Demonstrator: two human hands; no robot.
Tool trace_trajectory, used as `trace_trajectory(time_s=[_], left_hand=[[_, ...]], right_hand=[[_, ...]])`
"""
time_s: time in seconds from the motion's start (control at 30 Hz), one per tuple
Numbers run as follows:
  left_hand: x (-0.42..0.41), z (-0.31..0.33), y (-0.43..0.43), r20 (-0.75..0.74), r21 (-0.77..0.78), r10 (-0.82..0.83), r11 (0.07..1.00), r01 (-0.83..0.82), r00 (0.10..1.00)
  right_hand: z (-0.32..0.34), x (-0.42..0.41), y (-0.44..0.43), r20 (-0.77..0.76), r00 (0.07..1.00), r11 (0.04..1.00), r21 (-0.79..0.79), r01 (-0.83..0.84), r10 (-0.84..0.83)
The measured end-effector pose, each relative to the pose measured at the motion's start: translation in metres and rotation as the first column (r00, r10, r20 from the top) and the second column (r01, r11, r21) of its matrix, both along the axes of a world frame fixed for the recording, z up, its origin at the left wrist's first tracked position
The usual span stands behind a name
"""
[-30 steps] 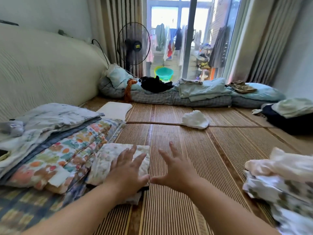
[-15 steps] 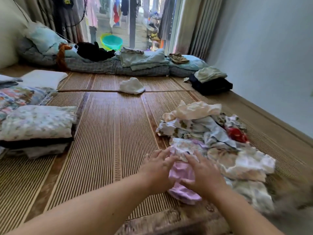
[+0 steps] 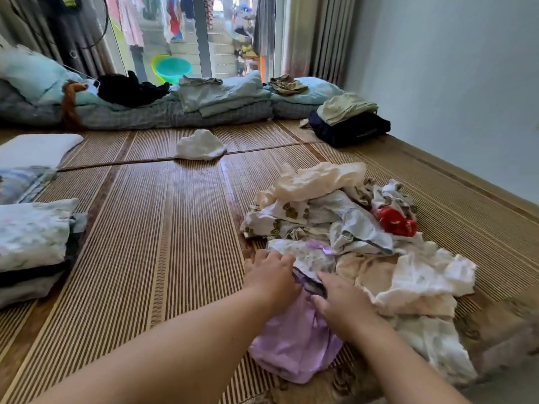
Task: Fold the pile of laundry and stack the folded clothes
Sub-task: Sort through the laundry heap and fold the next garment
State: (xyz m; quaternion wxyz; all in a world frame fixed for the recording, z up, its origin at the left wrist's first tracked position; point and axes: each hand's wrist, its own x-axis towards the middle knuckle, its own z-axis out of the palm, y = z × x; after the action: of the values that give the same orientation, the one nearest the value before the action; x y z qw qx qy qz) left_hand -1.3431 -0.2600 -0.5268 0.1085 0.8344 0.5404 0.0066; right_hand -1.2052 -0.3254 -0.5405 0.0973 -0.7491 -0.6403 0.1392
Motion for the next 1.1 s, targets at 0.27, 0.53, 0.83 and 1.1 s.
trace_trajectory(time_s=[0.27,0.53,0.83,1.1], left_hand=[[-0.014,0.051,0.030,0.577,-0.347,0.069,0.923,0.168,0.814],[-0.090,0.136,0.045,0.596,-0.183,0.092,0.983,0.023,0.798],[-0.142,0.298,0.015,0.583,0.384,-0.102,0.909,-0.163,0.806],[-0.234,0.371,-0.033,0.486,0.533,-0.253,0.844,-0.055,0.836]], right_hand=[[-0.003,0.011,0.028,-0.114,0.965,0.947,0.193,0.256,-0.238],[0.140,0.019,0.029,-0.133,0.966,0.875,0.412,0.256,-0.220],[0.336,-0.050,-0.005,-0.297,0.955,0.721,0.664,0.196,0.014],[0.388,-0.109,-0.021,-0.558,0.792,0.786,0.594,0.172,0.249]])
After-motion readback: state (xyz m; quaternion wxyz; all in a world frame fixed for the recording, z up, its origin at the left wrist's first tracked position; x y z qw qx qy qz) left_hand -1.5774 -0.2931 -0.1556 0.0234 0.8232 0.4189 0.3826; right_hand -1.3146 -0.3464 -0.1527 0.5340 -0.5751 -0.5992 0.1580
